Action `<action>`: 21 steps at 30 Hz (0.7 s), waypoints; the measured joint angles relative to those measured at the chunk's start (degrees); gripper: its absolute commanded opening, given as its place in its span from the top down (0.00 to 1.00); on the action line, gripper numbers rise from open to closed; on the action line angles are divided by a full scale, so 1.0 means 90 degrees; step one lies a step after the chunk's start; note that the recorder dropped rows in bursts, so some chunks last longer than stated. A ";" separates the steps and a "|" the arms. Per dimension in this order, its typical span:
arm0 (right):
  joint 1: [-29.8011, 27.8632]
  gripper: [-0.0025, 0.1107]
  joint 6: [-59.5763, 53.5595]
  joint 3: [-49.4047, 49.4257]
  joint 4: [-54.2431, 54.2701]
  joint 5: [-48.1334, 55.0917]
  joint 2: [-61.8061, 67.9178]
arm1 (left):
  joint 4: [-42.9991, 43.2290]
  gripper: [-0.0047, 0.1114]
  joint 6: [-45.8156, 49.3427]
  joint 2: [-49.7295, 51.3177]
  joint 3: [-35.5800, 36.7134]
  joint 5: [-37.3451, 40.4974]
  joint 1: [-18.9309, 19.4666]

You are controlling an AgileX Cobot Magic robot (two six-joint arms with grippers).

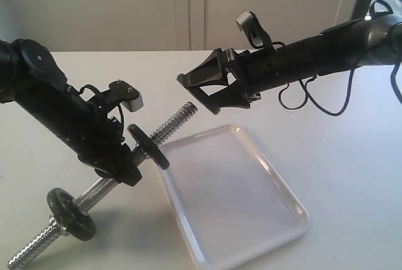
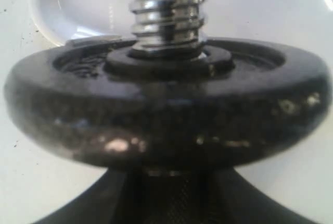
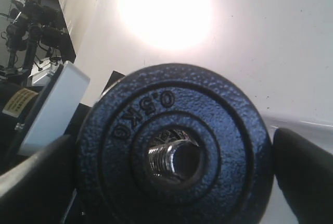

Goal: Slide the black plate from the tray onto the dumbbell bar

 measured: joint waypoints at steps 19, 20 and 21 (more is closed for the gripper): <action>0.0000 0.98 -0.0013 0.0000 0.0267 0.0014 0.0350 | 0.0000 0.96 -0.0021 0.0000 0.0000 -0.0012 0.0000; 0.0000 0.98 -0.0023 0.0000 0.0343 0.0014 0.0358 | 0.0000 0.96 -0.0021 0.0000 0.0000 -0.0012 0.0000; 0.0000 0.98 -0.0023 0.0000 0.0393 0.0014 0.0375 | 0.0000 0.96 -0.0021 0.0000 0.0000 -0.0012 0.0000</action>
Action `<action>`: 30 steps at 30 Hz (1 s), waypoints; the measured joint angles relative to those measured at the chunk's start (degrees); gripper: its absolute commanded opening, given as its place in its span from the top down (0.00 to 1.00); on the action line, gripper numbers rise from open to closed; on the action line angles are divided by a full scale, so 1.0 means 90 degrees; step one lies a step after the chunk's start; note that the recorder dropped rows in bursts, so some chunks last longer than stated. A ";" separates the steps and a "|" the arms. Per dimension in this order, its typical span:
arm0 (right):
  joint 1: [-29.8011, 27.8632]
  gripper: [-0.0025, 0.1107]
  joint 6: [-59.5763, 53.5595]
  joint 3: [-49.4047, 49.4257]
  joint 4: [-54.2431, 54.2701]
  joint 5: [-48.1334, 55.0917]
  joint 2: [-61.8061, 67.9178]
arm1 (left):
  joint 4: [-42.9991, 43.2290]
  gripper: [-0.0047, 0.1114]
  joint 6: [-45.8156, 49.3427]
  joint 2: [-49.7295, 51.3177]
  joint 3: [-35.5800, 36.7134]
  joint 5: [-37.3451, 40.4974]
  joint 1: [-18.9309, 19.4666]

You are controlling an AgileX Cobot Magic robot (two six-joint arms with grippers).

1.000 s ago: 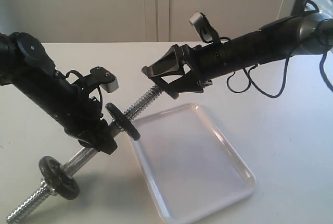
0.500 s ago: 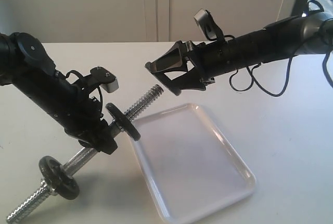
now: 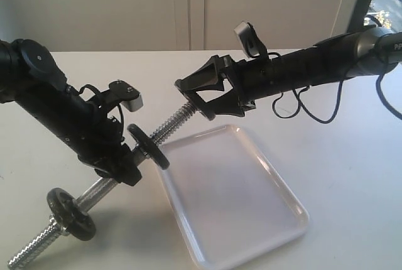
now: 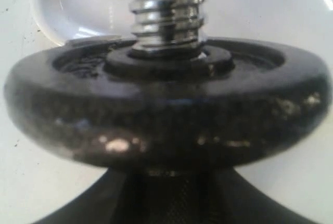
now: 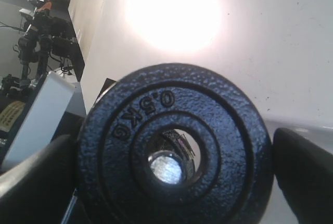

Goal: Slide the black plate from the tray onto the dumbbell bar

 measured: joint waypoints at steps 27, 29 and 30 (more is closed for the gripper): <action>0.0000 0.98 0.0235 0.0000 -0.0120 -0.0036 0.0005 | 0.0024 0.96 0.0015 0.0000 0.0000 -0.0013 0.0000; 0.0000 0.98 0.0235 0.0000 -0.0120 -0.0036 0.0005 | 0.0024 0.96 0.0015 0.0000 0.0000 -0.0013 0.0000; 0.0000 0.98 0.0235 0.0000 -0.0120 -0.0036 0.0005 | 0.0024 0.96 0.0015 0.0000 0.0000 -0.0013 0.0000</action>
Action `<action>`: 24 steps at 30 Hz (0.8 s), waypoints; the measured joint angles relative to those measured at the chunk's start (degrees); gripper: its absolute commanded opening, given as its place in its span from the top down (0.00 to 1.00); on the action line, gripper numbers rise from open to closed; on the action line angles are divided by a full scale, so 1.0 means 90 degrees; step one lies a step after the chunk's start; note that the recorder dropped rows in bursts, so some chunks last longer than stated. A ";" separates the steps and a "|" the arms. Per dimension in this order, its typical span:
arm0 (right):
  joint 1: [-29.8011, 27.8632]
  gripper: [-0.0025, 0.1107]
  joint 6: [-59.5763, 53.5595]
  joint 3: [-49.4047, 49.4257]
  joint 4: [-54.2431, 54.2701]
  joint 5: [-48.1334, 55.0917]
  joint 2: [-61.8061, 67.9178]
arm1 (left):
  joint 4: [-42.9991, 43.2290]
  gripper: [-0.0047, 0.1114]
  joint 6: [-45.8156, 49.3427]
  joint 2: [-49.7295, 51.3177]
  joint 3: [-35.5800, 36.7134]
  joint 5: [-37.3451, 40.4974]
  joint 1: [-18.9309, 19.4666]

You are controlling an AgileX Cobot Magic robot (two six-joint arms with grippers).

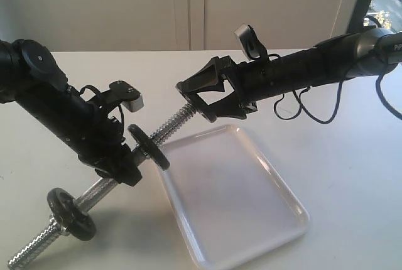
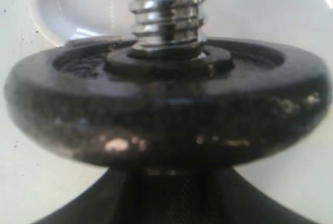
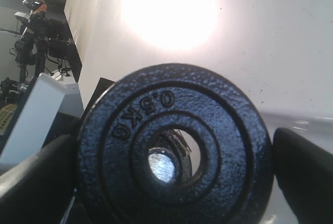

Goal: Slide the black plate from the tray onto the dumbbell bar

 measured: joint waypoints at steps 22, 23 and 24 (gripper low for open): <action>0.0000 0.98 0.0000 0.0000 0.0081 -0.0001 0.0000 | 0.0000 0.96 -0.0012 0.0000 0.0000 0.0000 0.0000; 0.0000 0.98 0.0000 0.0000 0.0081 -0.0001 0.0000 | 0.0000 0.96 -0.0012 0.0000 0.0000 0.0000 0.0000; -0.0003 0.98 0.0000 0.0000 0.0081 -0.0001 0.0000 | 0.0000 0.96 -0.0012 0.0000 0.0000 0.0000 0.0000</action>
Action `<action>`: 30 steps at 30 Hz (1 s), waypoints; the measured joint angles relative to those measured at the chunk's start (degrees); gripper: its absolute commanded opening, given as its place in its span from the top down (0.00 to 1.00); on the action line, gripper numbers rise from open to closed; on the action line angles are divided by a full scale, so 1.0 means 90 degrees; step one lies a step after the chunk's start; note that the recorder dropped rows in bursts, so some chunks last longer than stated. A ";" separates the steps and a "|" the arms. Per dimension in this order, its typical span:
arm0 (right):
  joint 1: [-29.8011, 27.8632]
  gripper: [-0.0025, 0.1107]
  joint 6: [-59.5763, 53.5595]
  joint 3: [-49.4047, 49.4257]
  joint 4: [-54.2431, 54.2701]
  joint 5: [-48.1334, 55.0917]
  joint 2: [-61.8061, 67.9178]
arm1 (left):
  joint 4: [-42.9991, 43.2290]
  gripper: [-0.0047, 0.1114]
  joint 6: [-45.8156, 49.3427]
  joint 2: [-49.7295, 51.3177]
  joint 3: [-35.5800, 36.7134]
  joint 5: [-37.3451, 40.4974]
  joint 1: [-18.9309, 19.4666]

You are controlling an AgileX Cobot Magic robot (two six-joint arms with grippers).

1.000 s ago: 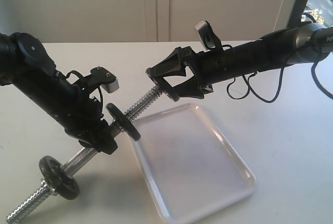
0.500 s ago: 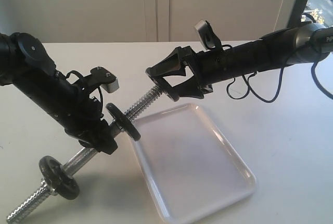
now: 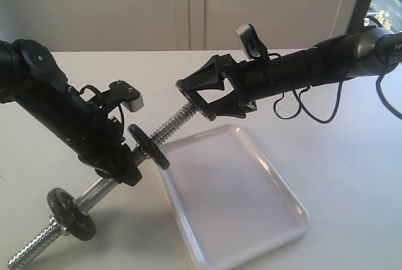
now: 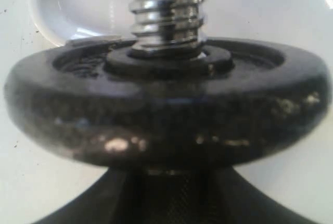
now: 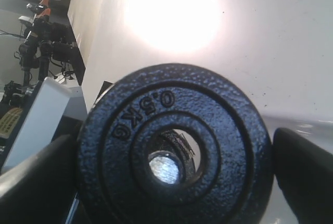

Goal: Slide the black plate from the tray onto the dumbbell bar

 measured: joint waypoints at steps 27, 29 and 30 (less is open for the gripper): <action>0.0150 0.98 0.0027 0.0000 -0.0110 -0.0141 -0.0025 | 0.0020 0.96 -0.0022 0.0045 0.0000 -0.0029 0.0000; 0.0182 0.98 0.0027 0.0000 -0.0110 -0.0129 -0.0036 | 0.0029 0.96 -0.0022 0.0045 0.0000 -0.0016 0.0000; 0.0193 0.98 0.0027 0.0000 -0.0110 -0.0114 -0.0034 | 0.0029 0.96 -0.0022 0.0045 0.0000 -0.0016 0.0000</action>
